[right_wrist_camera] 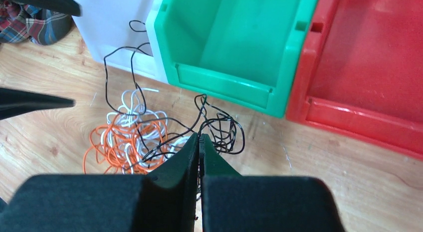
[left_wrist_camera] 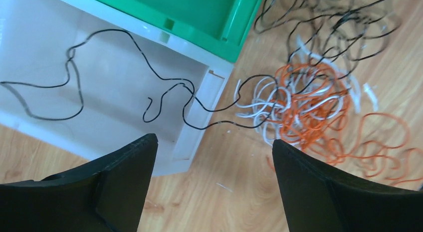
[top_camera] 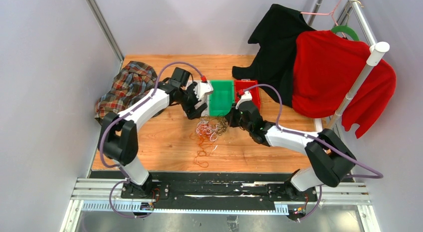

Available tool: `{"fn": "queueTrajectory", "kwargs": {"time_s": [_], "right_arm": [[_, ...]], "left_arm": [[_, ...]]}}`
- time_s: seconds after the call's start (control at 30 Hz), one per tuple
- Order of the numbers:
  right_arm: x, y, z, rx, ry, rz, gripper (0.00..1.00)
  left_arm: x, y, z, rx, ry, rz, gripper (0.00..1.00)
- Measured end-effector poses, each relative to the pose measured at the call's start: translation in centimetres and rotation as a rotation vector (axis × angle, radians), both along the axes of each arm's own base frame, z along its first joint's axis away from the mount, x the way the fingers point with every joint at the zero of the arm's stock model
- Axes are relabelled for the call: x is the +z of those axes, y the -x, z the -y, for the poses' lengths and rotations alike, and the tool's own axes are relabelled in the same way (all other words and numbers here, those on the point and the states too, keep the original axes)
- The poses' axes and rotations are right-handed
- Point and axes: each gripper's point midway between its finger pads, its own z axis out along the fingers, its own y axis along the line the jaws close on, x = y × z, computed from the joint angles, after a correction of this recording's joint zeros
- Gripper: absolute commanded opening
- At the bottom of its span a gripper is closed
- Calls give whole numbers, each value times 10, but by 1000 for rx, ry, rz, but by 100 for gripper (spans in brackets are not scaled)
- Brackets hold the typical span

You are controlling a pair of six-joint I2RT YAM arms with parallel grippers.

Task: Untangle the cables

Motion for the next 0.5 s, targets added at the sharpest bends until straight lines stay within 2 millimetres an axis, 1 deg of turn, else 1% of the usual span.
{"fn": "queueTrajectory", "kwargs": {"time_s": [0.07,0.1,0.17,0.27,0.33,0.37,0.4,0.5], "right_arm": [[1,7,5,-3,-8,-1,1],[-1,10,8,-4,-9,-4,1],[-5,15,12,-7,-6,-15,1],[-14,23,19,-11,4,-37,1],[-17,27,22,-13,6,-48,1],[-17,28,22,-12,4,-51,1],[-16,29,22,-11,-1,-53,1],[-11,30,21,-7,-13,-52,1]], "left_arm": [[-18,-3,-2,-40,-44,-4,86],[-32,-5,-4,-69,-73,-14,84],[-40,-6,-4,-85,-89,-20,78],[-52,-13,-3,-112,-104,-7,55],[-55,-20,-1,-111,-104,17,36],[-55,-24,1,-107,-100,31,29],[-54,-29,2,-103,-95,46,23],[-49,-39,7,-79,-74,85,9]]}}
